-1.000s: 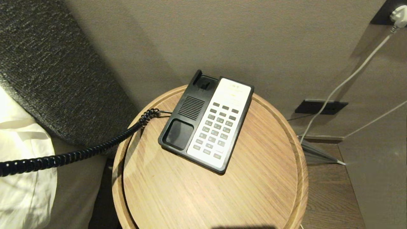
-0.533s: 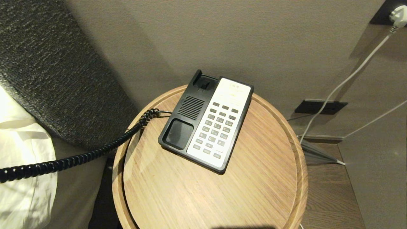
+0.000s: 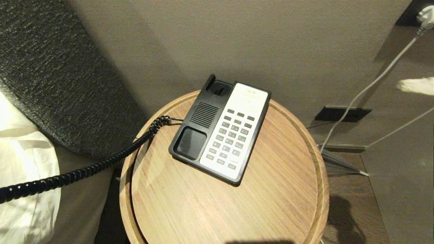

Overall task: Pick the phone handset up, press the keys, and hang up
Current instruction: Dial the number

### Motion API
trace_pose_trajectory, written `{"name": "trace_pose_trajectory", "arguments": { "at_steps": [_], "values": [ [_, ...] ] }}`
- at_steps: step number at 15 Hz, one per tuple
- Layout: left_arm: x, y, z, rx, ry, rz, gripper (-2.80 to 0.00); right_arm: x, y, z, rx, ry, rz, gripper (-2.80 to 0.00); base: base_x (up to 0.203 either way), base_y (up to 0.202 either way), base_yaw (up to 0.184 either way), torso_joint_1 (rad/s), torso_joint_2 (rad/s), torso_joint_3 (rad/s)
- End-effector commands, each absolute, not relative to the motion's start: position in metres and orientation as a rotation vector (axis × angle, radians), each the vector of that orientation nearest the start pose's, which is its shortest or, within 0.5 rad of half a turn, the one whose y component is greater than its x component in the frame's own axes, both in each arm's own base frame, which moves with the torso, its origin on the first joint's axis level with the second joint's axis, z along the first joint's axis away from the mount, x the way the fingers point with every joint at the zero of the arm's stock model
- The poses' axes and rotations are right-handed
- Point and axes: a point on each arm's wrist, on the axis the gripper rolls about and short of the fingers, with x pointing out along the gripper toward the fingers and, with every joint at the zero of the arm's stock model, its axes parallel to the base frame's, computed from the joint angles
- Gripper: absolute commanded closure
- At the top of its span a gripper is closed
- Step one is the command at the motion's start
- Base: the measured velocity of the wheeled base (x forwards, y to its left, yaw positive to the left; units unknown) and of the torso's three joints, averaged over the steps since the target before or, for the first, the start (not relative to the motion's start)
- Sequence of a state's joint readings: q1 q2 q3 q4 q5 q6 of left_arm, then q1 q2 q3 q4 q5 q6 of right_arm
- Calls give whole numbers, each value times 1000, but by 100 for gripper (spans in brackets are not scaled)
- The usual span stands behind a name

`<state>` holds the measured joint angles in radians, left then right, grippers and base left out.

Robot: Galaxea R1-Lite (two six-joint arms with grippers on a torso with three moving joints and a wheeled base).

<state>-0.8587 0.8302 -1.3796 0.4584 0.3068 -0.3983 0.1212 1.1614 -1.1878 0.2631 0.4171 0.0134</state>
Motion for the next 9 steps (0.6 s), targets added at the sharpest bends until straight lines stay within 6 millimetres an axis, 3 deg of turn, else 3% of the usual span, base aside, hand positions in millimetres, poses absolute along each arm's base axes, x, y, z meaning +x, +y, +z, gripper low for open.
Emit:
{"name": "trace_pose_trajectory", "arguments": {
  "at_steps": [1,3,5,7,9],
  "values": [
    [11,-2,384,-437,37,-558,0,241,87,314,64,387,653,0,0,0,0,0,0,0],
    [11,-2,382,-434,45,-565,0,234,133,317,121,405,733,0,0,0,0,0,0,0],
    [11,-3,381,-432,52,-568,0,236,166,305,158,460,722,0,0,0,0,0,0,0],
    [12,-4,379,-429,58,-567,0,234,177,307,173,439,731,0,0,0,0,0,0,0],
    [11,-3,378,-431,58,-567,0,225,176,308,170,449,751,0,0,0,0,0,0,0]
  ]
}}
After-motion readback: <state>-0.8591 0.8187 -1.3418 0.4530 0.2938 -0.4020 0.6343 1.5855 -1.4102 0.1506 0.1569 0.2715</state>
